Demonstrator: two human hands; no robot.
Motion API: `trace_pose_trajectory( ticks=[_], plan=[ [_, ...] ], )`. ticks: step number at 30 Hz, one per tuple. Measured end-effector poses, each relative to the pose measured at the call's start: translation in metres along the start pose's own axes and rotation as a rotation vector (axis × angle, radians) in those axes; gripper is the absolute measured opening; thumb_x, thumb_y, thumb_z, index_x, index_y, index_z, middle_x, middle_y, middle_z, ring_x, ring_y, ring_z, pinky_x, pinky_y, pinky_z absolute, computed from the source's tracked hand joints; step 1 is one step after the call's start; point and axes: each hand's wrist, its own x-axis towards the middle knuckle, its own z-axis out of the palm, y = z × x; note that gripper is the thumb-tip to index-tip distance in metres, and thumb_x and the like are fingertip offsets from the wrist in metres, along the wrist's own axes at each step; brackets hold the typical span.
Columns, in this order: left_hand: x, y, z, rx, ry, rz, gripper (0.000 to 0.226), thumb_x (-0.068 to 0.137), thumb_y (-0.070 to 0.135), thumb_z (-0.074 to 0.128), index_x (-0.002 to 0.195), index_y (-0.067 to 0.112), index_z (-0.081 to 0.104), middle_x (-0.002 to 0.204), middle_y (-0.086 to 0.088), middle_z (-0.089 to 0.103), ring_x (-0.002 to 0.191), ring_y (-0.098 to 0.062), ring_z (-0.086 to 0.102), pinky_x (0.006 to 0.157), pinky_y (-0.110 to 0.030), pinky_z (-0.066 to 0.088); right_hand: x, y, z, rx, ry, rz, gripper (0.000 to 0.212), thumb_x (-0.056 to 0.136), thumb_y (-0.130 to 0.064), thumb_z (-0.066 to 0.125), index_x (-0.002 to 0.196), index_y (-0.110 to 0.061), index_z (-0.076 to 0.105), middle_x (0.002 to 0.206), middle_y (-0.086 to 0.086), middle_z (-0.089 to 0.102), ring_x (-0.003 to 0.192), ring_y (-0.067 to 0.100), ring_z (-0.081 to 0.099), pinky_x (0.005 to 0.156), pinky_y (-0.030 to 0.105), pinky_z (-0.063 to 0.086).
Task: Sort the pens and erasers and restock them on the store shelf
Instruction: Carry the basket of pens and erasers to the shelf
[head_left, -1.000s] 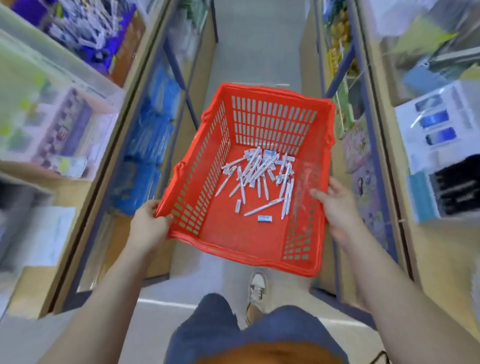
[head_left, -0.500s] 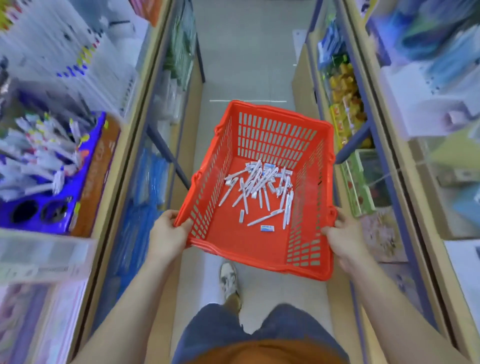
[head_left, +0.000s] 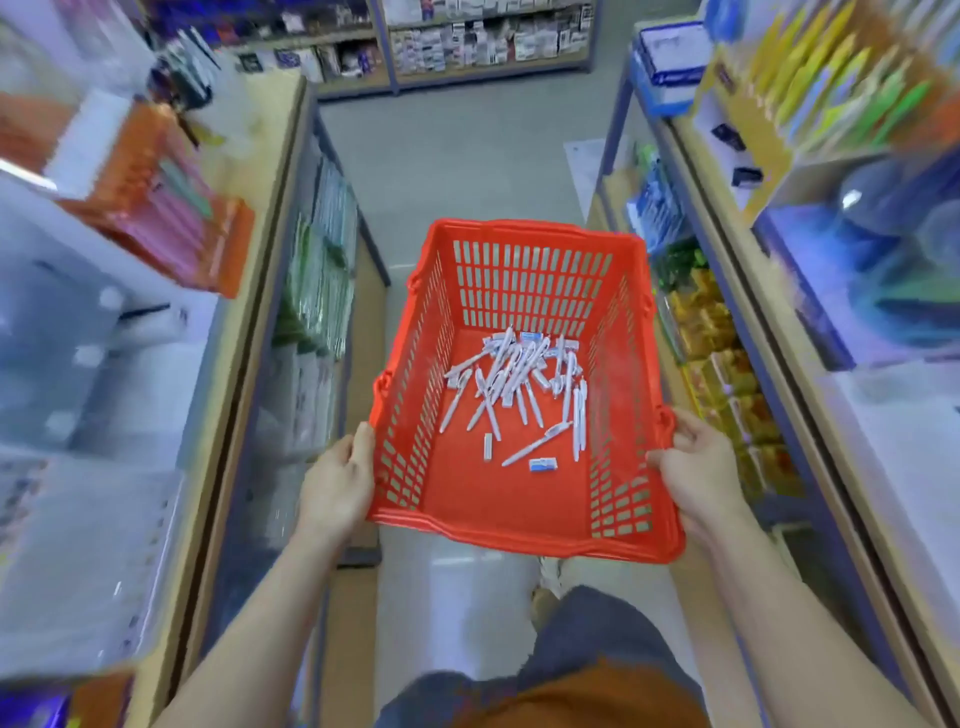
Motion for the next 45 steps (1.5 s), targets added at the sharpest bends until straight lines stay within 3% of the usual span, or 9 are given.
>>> trace_pose_trajectory(
  ticks=[3, 9, 13, 18, 23, 31, 36, 40, 45],
  plan=[
    [0.072, 0.052, 0.005, 0.007, 0.040, 0.030, 0.054, 0.100, 0.044, 0.028, 0.088, 0.002, 0.059, 0.094, -0.017, 0.063, 0.094, -0.033, 0.057, 0.071, -0.032, 0.031, 0.071, -0.051, 0.032, 0.031, 0.016, -0.042, 0.047, 0.080, 0.016, 0.055, 0.114, -0.016, 0.060, 0.089, 0.004, 0.071, 0.062, 0.011, 0.068, 0.053, 0.026, 0.054],
    [0.233, 0.127, 0.008, -0.046, 0.108, 0.078, 0.044, 0.100, 0.035, 0.035, 0.087, 0.000, 0.059, 0.090, -0.020, 0.065, 0.085, -0.037, 0.059, 0.071, -0.041, 0.043, 0.211, -0.146, 0.114, 0.058, 0.042, -0.106, 0.052, 0.078, 0.018, 0.052, 0.115, -0.017, 0.063, 0.086, 0.001, 0.073, 0.067, 0.013, 0.068, 0.065, 0.033, 0.056],
    [0.360, 0.172, 0.011, -0.094, 0.052, 0.040, 0.040, 0.099, 0.035, 0.035, 0.088, 0.007, 0.062, 0.091, -0.017, 0.067, 0.089, -0.037, 0.062, 0.079, -0.046, 0.050, 0.309, -0.191, 0.177, 0.077, 0.125, -0.121, 0.034, 0.080, 0.009, 0.062, 0.109, -0.008, 0.068, 0.088, 0.007, 0.073, 0.069, 0.012, 0.067, 0.073, 0.036, 0.057],
    [0.503, 0.236, 0.004, -0.219, -0.065, -0.006, 0.034, 0.097, 0.036, 0.040, 0.074, 0.017, 0.056, 0.082, -0.012, 0.067, 0.084, -0.037, 0.064, 0.074, -0.043, 0.052, 0.420, -0.241, 0.249, 0.166, 0.281, -0.095, 0.025, 0.085, -0.004, 0.067, 0.110, -0.005, 0.067, 0.088, 0.005, 0.070, 0.081, 0.021, 0.065, 0.091, 0.049, 0.052],
    [0.628, 0.330, -0.006, -0.218, -0.132, 0.001, 0.034, 0.093, 0.044, 0.044, 0.075, 0.019, 0.060, 0.083, -0.003, 0.068, 0.080, -0.025, 0.063, 0.081, -0.049, 0.052, 0.517, -0.304, 0.295, 0.208, 0.414, -0.073, 0.026, 0.087, -0.007, 0.066, 0.112, -0.003, 0.066, 0.096, 0.013, 0.071, 0.086, 0.024, 0.068, 0.088, 0.043, 0.054],
    [0.828, 0.486, 0.042, -0.197, -0.225, 0.103, 0.018, 0.089, 0.027, 0.053, 0.079, 0.018, 0.065, 0.082, -0.008, 0.070, 0.077, -0.026, 0.064, 0.079, -0.049, 0.052, 0.712, -0.383, 0.340, 0.306, 0.522, -0.064, 0.028, 0.079, 0.008, 0.066, 0.102, -0.008, 0.069, 0.075, -0.006, 0.070, 0.058, -0.006, 0.062, 0.061, 0.013, 0.052],
    [0.934, 0.590, 0.083, -0.234, -0.296, 0.127, 0.020, 0.095, 0.004, 0.049, 0.095, 0.014, 0.066, 0.083, -0.005, 0.070, 0.063, -0.007, 0.065, 0.065, -0.025, 0.053, 0.820, -0.434, 0.347, 0.340, 0.600, 0.017, 0.030, 0.077, 0.007, 0.068, 0.105, -0.003, 0.070, 0.074, -0.012, 0.072, 0.071, 0.004, 0.065, 0.079, 0.027, 0.056],
    [1.002, 0.676, 0.121, -0.193, -0.356, 0.209, 0.025, 0.096, 0.005, 0.046, 0.102, 0.018, 0.066, 0.088, -0.004, 0.070, 0.075, -0.018, 0.067, 0.079, -0.034, 0.053, 0.891, -0.479, 0.337, 0.522, 0.622, 0.150, 0.029, 0.076, 0.005, 0.069, 0.104, -0.004, 0.071, 0.080, 0.005, 0.074, 0.072, 0.022, 0.067, 0.079, 0.042, 0.057],
    [1.102, 0.774, 0.198, -0.101, -0.531, 0.327, 0.031, 0.096, 0.007, 0.043, 0.106, 0.022, 0.069, 0.089, 0.000, 0.074, 0.080, -0.021, 0.071, 0.079, -0.042, 0.056, 0.987, -0.517, 0.319, 0.575, 0.740, 0.190, 0.021, 0.078, 0.007, 0.065, 0.085, -0.012, 0.070, 0.073, 0.008, 0.071, 0.060, 0.022, 0.066, 0.071, 0.039, 0.057]
  ],
)
